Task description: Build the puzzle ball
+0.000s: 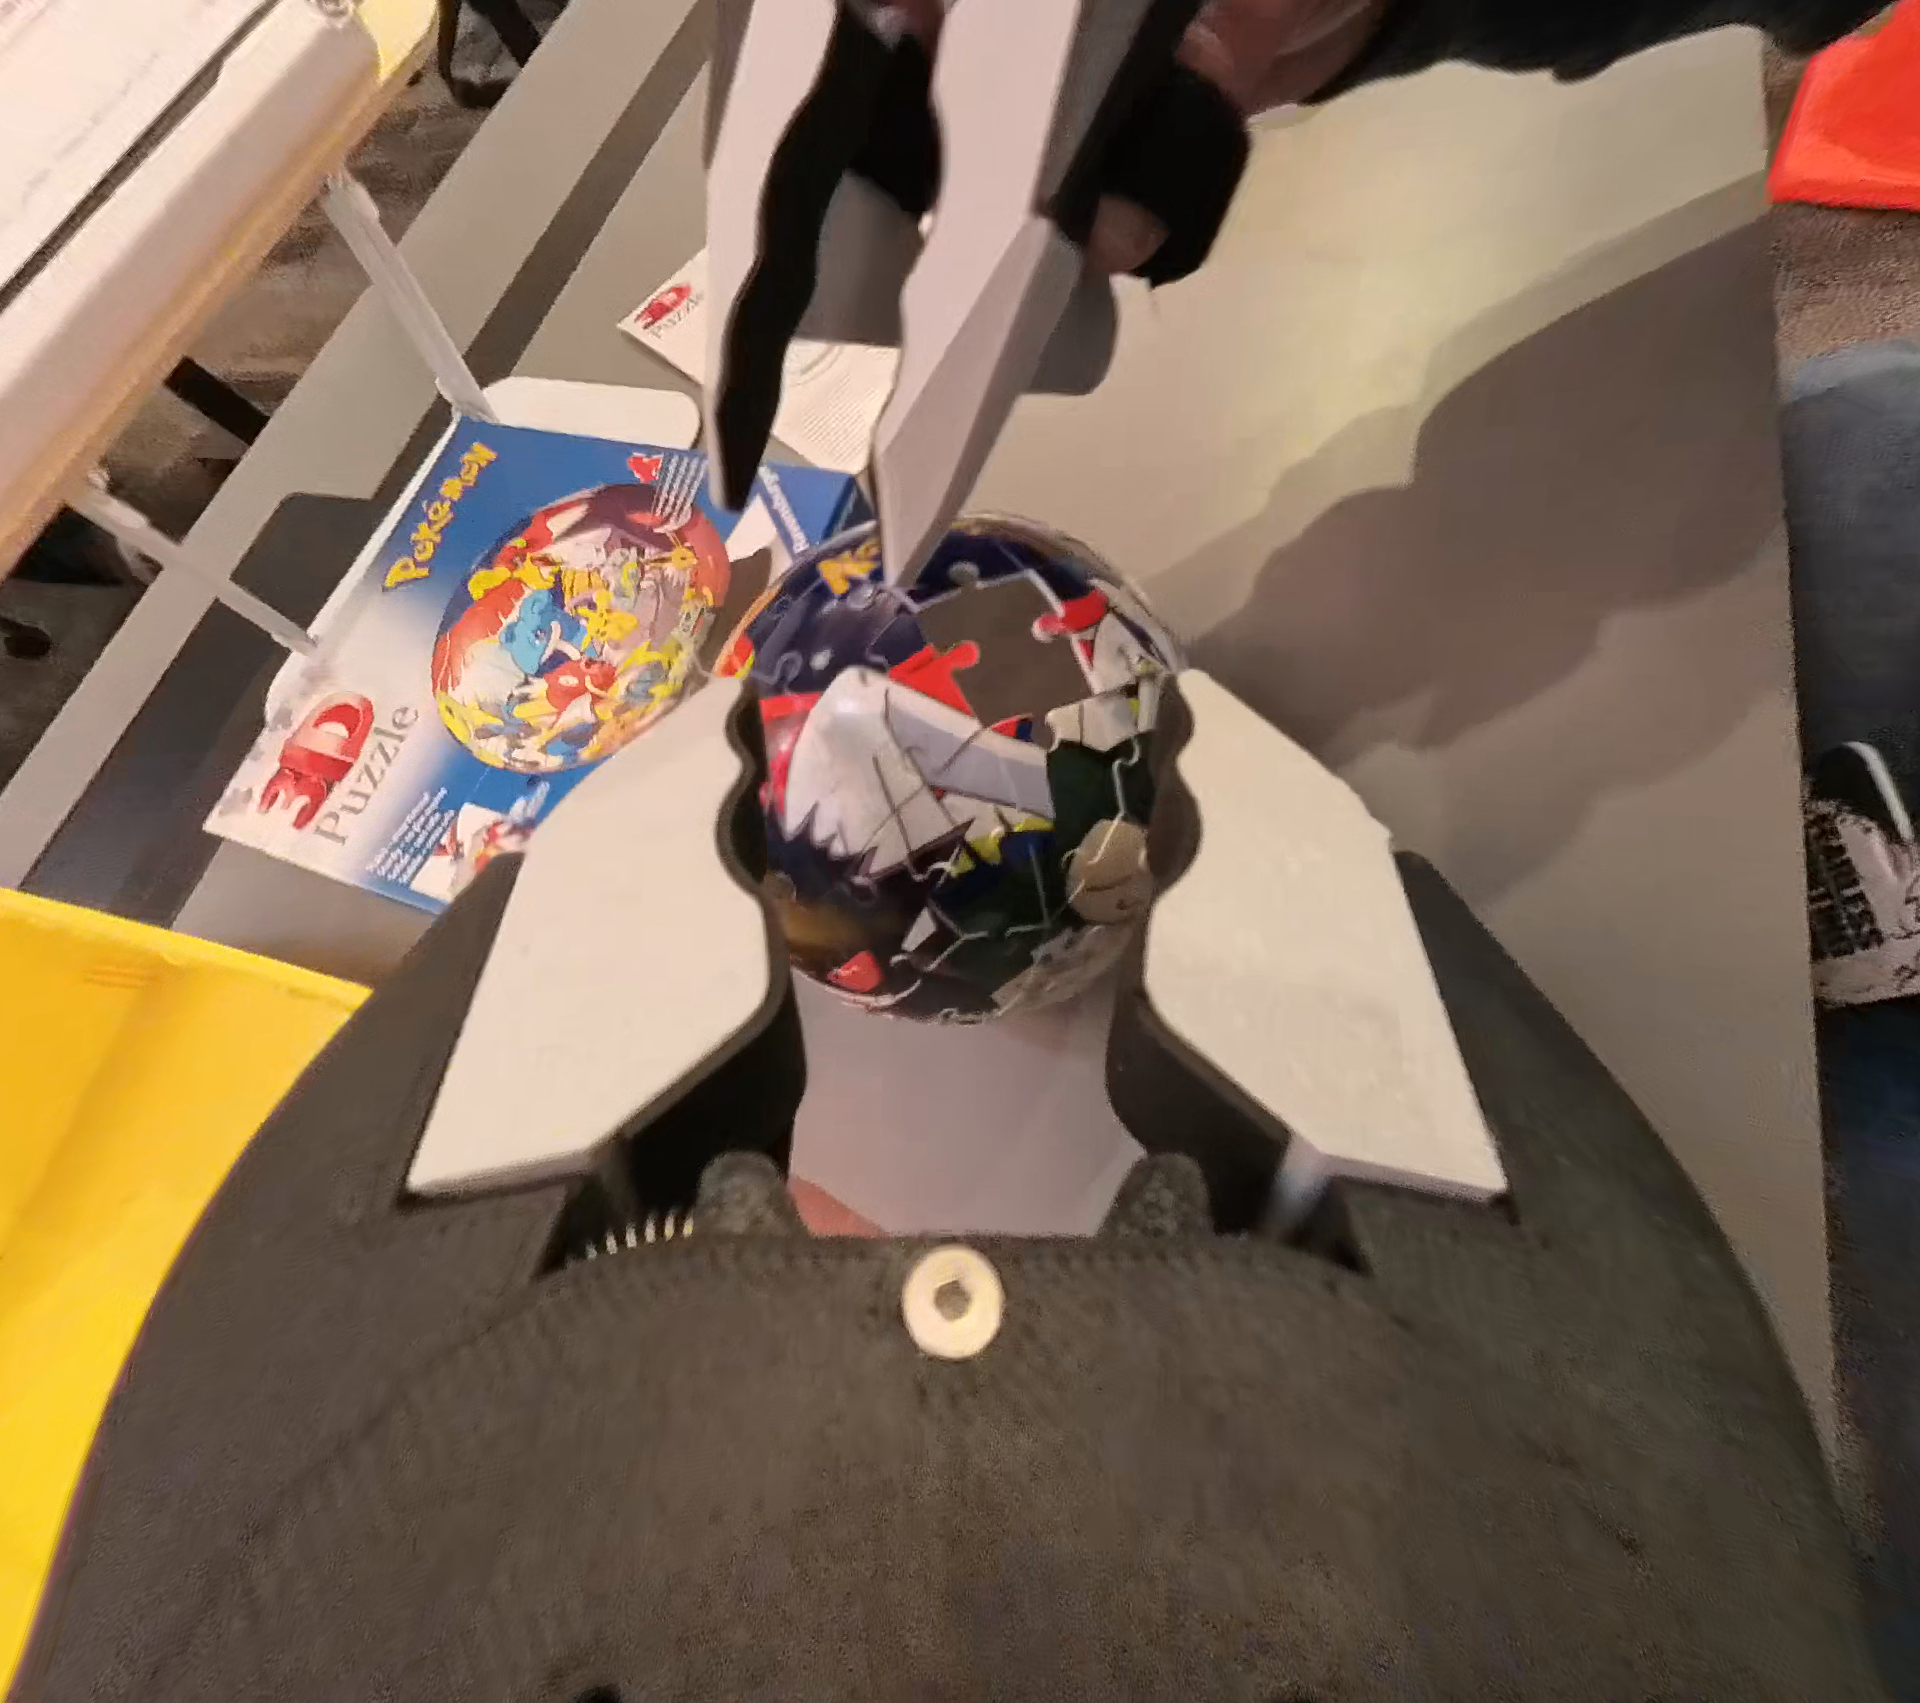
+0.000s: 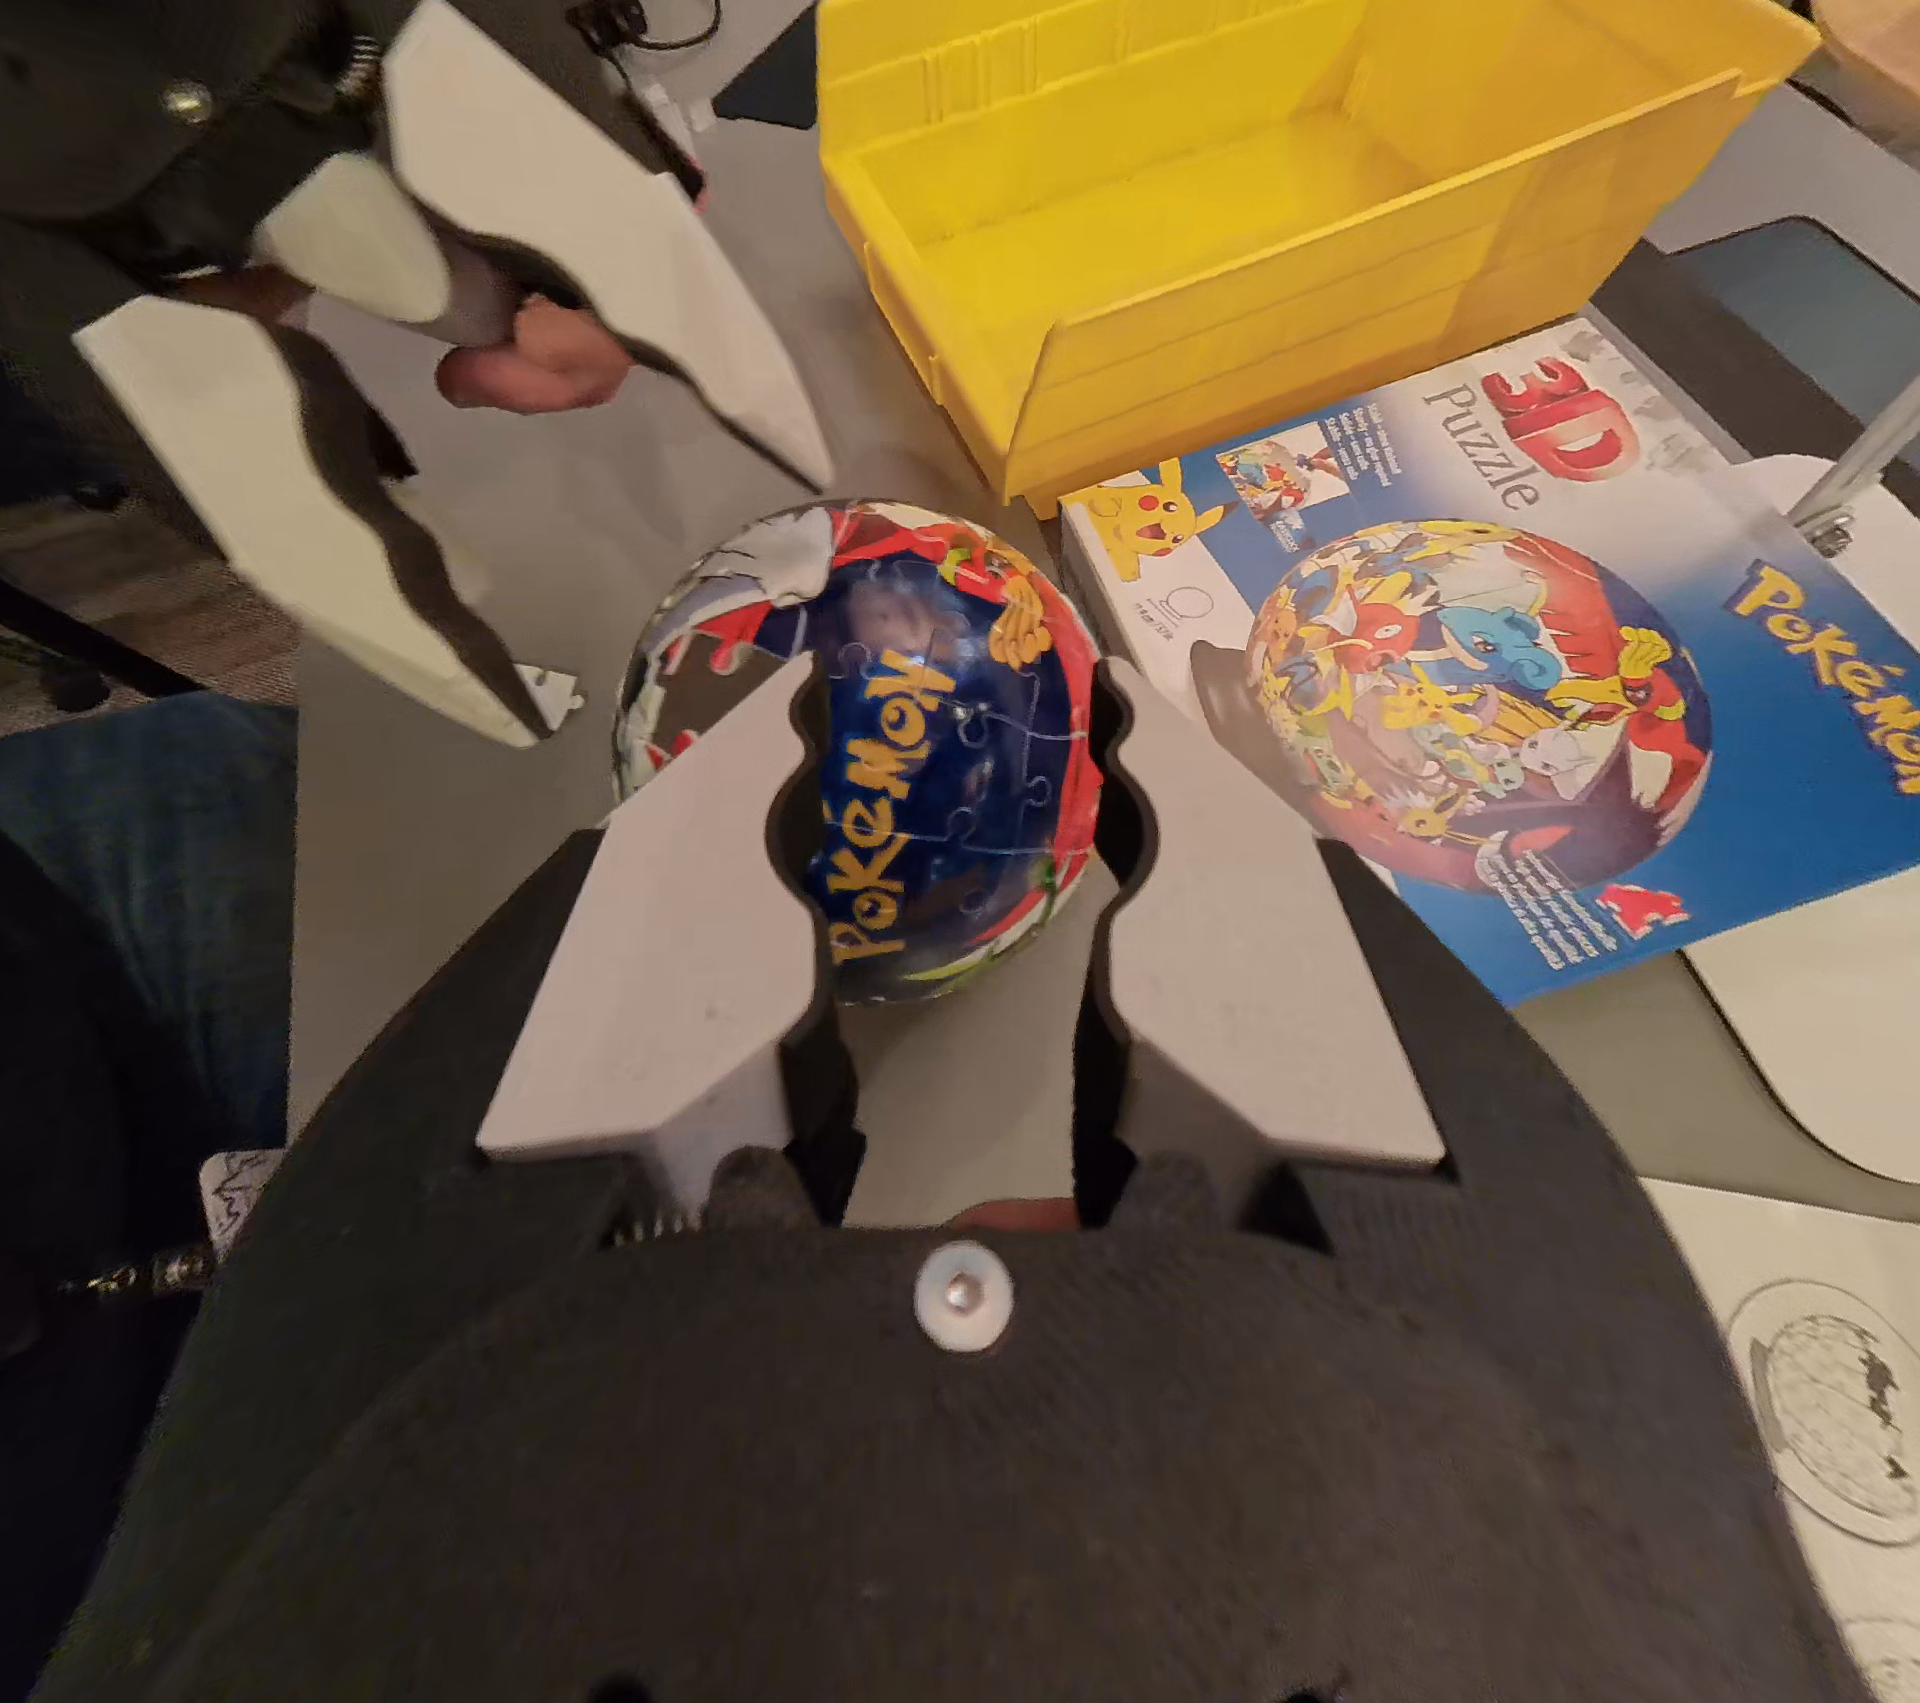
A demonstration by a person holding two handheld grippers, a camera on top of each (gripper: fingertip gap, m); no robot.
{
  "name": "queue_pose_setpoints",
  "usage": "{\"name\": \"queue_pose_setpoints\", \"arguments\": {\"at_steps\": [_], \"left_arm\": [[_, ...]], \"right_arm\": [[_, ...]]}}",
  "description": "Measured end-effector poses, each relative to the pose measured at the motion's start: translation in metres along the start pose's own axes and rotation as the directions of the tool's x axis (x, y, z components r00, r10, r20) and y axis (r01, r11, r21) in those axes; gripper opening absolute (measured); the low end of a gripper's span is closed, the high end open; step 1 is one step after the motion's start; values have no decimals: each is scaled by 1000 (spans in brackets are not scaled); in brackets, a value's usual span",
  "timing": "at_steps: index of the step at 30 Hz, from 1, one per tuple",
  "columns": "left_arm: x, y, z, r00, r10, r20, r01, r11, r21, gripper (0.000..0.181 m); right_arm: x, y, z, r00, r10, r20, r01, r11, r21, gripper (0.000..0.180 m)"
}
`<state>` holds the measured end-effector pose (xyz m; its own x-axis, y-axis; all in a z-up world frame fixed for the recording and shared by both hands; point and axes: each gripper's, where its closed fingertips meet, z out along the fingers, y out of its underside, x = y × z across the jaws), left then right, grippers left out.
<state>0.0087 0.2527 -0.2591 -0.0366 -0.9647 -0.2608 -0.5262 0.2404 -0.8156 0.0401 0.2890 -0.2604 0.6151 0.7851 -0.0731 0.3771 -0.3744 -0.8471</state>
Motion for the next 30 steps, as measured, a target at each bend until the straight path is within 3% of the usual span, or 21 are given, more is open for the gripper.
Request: {"name": "queue_pose_setpoints", "arguments": {"at_steps": [16, 25, 30], "left_arm": [[17, 14, 14, 944, 327, 44, -313, 930, -194, 73], [20, 8, 10, 946, 318, 57, -306, 939, -157, 67], [22, 13, 15, 935, 348, 64, -331, 924, -192, 73]], "right_arm": [[5, 3, 3, 999, 46, 3, -46, 999, 3, 51], [7, 2, 2, 999, 42, -13, -41, 999, 26, 55], [6, 2, 2, 999, 46, -5, -46, 998, 37, 55]]}}
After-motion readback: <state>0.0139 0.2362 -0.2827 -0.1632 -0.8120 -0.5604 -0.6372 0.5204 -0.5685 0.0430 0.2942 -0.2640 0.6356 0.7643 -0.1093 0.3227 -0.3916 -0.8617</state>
